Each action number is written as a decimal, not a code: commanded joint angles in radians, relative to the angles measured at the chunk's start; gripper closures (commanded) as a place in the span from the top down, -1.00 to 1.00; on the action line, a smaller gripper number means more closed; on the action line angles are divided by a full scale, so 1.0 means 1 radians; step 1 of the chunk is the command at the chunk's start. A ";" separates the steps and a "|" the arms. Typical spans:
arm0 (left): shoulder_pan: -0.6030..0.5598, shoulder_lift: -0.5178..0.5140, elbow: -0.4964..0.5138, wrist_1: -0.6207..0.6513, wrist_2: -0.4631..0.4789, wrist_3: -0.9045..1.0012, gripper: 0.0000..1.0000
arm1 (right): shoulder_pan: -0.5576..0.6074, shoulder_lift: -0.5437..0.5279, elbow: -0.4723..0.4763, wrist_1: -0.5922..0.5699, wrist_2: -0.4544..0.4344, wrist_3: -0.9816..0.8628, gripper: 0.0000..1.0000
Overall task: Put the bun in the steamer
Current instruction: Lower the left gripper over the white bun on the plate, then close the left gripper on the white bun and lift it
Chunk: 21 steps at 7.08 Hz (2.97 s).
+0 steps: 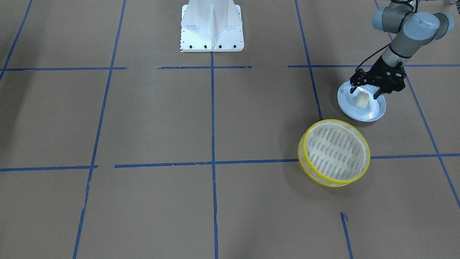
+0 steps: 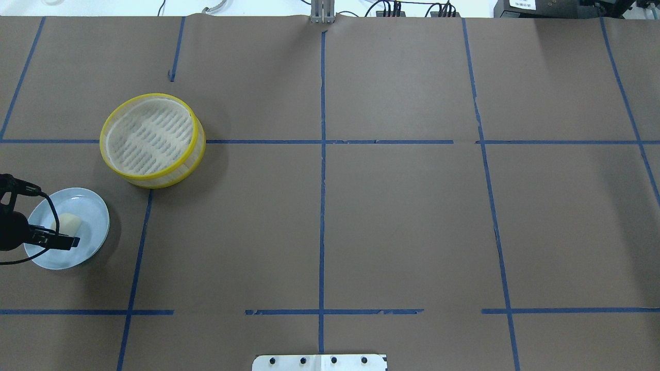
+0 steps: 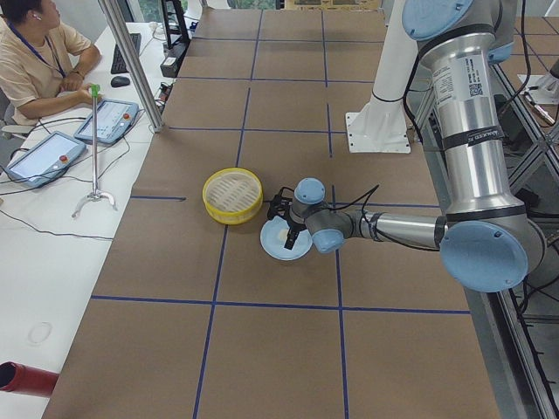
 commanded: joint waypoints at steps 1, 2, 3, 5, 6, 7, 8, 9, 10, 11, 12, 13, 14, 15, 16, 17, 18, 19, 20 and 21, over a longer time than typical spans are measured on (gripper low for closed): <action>0.000 -0.003 -0.001 0.026 0.002 0.032 0.96 | 0.000 0.000 0.000 0.000 0.000 0.000 1.00; 0.000 -0.006 0.003 0.026 0.002 0.035 0.90 | 0.000 0.000 0.000 0.000 0.000 0.000 1.00; 0.000 -0.013 0.003 0.026 0.000 0.035 0.77 | 0.000 0.000 0.000 0.000 0.000 0.000 1.00; 0.000 -0.029 0.003 0.024 0.003 0.035 0.66 | 0.000 0.000 0.000 0.000 0.000 0.000 1.00; 0.000 -0.035 0.012 0.024 0.005 0.037 0.65 | 0.000 0.000 0.000 0.000 0.000 0.000 1.00; 0.000 -0.038 0.014 0.024 0.005 0.037 0.56 | 0.000 0.000 0.000 0.000 0.000 0.000 1.00; 0.000 -0.039 0.017 0.024 0.006 0.037 0.42 | 0.000 0.000 0.000 0.000 0.000 0.000 1.00; -0.002 -0.039 0.013 0.024 0.005 0.037 0.26 | 0.000 0.000 0.000 0.000 0.000 0.000 1.00; -0.003 -0.038 0.003 0.024 0.005 0.037 0.17 | 0.000 0.000 0.000 0.000 0.000 0.000 1.00; -0.005 -0.038 0.002 0.023 0.005 0.037 0.07 | 0.000 0.000 0.000 0.000 0.000 0.000 1.00; -0.013 -0.038 -0.010 0.021 0.005 0.037 -0.04 | 0.000 0.000 0.000 0.000 0.000 0.000 1.00; -0.013 -0.038 -0.014 0.021 0.005 0.035 -0.11 | 0.000 0.000 0.000 0.000 0.000 0.000 1.00; -0.013 -0.038 -0.014 0.021 0.006 0.035 -0.19 | 0.000 0.000 0.000 0.000 0.000 0.000 1.00; -0.013 -0.039 -0.014 0.021 0.006 0.035 -0.25 | 0.000 0.000 0.000 0.000 0.000 0.000 1.00; -0.013 -0.041 -0.014 0.021 0.006 0.035 -0.26 | 0.000 0.000 0.000 0.000 0.000 0.000 1.00; -0.014 -0.041 -0.015 0.020 0.006 0.034 -0.26 | 0.000 0.000 0.000 0.000 0.000 0.000 1.00; -0.016 -0.041 -0.017 0.017 0.005 0.034 -0.26 | 0.000 0.000 0.000 0.000 0.000 0.000 1.00; -0.028 -0.041 -0.032 0.017 0.003 0.032 -0.28 | 0.000 0.000 0.000 0.000 0.000 0.000 1.00; -0.084 -0.039 -0.075 0.017 -0.012 0.033 -0.31 | 0.000 0.000 0.000 0.000 0.000 0.000 1.00; -0.145 -0.041 -0.104 0.017 -0.035 0.034 -0.34 | 0.000 0.000 0.000 0.000 0.000 0.000 1.00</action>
